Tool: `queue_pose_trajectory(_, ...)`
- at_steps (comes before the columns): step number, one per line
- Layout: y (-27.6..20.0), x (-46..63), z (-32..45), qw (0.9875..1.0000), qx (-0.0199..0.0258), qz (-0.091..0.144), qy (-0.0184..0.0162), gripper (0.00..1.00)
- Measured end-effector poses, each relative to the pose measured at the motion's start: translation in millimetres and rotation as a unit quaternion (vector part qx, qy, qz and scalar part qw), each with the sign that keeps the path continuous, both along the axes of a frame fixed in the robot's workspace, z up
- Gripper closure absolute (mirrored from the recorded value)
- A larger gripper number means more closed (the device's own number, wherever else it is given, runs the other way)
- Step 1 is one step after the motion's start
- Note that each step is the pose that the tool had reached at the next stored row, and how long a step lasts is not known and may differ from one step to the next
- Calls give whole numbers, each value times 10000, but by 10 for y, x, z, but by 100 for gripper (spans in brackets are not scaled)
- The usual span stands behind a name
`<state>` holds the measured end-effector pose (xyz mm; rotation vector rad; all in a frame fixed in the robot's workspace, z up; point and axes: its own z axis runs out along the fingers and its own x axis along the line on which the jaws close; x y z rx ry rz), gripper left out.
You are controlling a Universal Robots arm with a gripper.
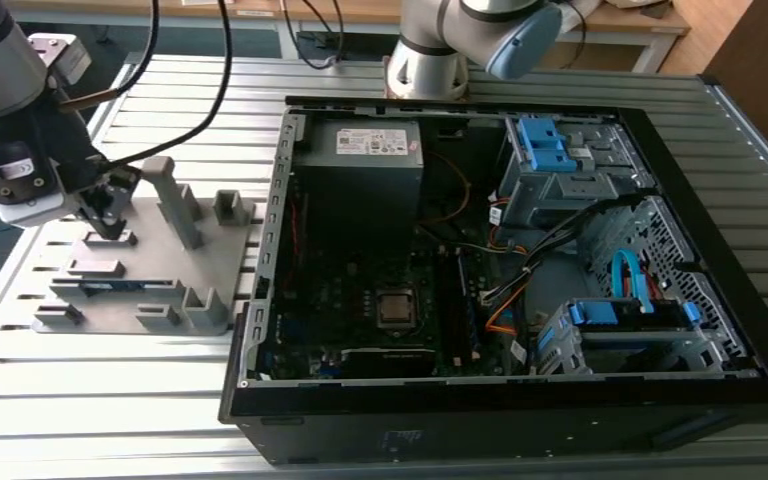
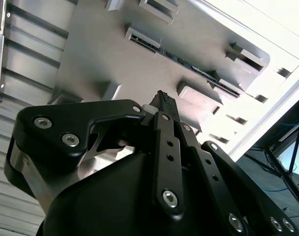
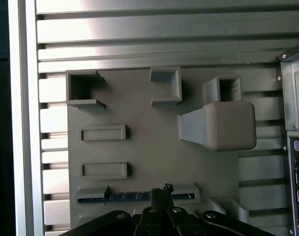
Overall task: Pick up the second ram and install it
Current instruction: 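Reach for the second ram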
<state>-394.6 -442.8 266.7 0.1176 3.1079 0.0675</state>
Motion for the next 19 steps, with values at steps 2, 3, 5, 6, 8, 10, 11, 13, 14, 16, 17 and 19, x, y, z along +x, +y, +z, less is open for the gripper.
queue_pose_trajectory(2, -2, -7, -33, 10000, -7, 0, -1, 90)
queue_pose_trajectory(3, -2, -15, -39, 10000, -32, -1, 0, 90)
queue_pose_trajectory(5, -4, -31, -45, 9999, -121, 0, 0, 90)
queue_pose_trajectory(6, -4, -39, -47, 9999, -167, 0, 0, 90)
queue_pose_trajectory(8, -4, -55, -54, 9997, -250, 0, -1, 90)
queue_pose_trajectory(10, -5, -71, -77, 9996, -291, 0, 0, 90)
queue_pose_trajectory(11, -5, -73, -96, 9996, -292, 0, 0, 90)
queue_pose_trajectory(13, -5, -78, -131, 9996, -292, 0, 0, 90)
queue_pose_trajectory(14, -5, -81, -150, 9996, -292, 0, 0, 90)
queue_pose_trajectory(16, -5, -86, -187, 9996, -292, 0, 0, 90)
queue_pose_trajectory(17, -6, -88, -205, 9996, -292, 0, 0, 90)
queue_pose_trajectory(19, -7, -91, -241, 9996, -292, 1, 0, 90)
